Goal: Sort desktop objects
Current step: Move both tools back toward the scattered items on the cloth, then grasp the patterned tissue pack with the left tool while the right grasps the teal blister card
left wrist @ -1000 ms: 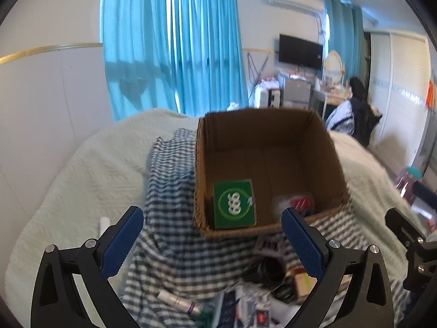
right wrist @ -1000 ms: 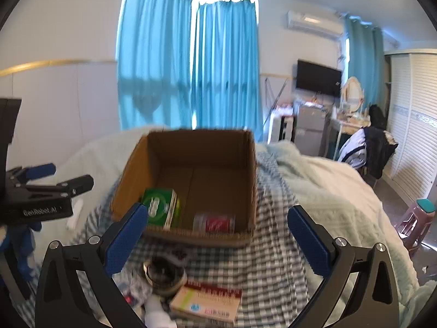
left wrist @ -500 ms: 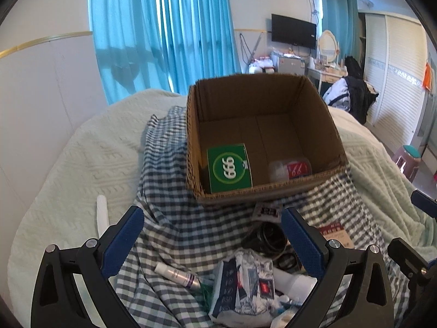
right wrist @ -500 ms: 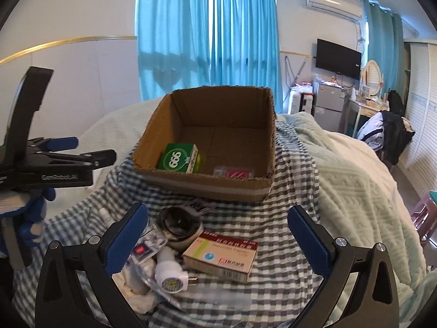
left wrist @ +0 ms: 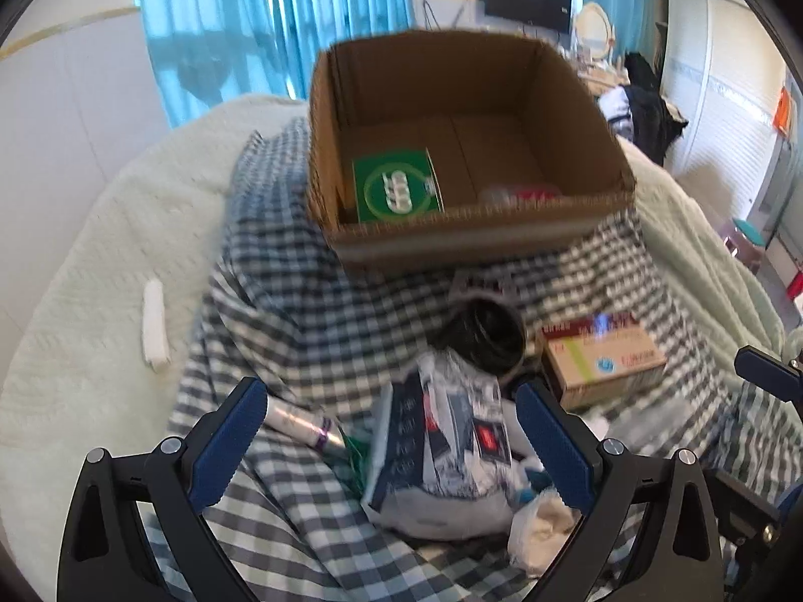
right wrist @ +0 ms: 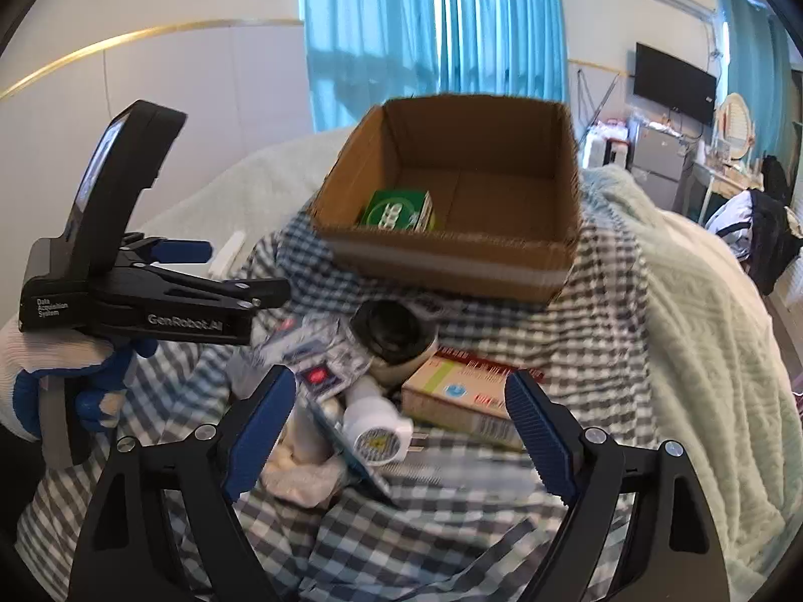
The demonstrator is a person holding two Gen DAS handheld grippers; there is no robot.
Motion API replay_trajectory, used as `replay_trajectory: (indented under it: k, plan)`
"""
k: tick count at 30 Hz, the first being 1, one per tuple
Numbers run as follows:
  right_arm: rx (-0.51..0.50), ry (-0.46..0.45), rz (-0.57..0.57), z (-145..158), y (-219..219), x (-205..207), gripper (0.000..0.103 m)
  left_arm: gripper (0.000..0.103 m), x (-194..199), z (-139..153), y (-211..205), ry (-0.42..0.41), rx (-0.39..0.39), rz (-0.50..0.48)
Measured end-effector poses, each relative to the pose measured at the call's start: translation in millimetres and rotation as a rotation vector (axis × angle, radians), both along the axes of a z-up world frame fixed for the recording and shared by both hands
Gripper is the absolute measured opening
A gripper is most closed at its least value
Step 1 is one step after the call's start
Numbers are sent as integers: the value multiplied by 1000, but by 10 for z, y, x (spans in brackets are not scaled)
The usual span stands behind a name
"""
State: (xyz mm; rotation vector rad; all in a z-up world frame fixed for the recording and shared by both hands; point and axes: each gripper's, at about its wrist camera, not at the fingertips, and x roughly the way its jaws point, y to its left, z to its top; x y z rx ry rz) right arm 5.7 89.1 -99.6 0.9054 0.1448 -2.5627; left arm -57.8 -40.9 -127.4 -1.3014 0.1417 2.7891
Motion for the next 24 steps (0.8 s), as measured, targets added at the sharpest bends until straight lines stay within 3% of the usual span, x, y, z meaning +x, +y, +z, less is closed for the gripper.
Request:
replay_trajectory:
  k: [4, 15, 16, 18, 19, 20, 24]
  plan:
    - [22, -43, 32, -118, -66, 15, 77, 99, -12, -170, 18, -47, -10, -6]
    - [79, -142, 134, -366, -277, -123, 36, 89, -102, -553, 64, -164, -17, -40]
    - [87, -156, 138, -413, -292, -148, 35, 85, -108, -585, 51, -179, -5, -42]
    - [100, -170, 143, -455, -301, -162, 17, 65, -117, -635, 40, -204, 17, -52]
    - [108, -174, 148, -469, -313, -163, 17, 45, -109, -652, 45, -213, 31, -65]
    - [110, -171, 154, -474, -321, -149, 15, 34, -94, -659, 54, -217, 37, -75]
    - [103, -148, 156, -434, -289, -108, 12, 21, -44, -617, 84, -193, 32, -89]
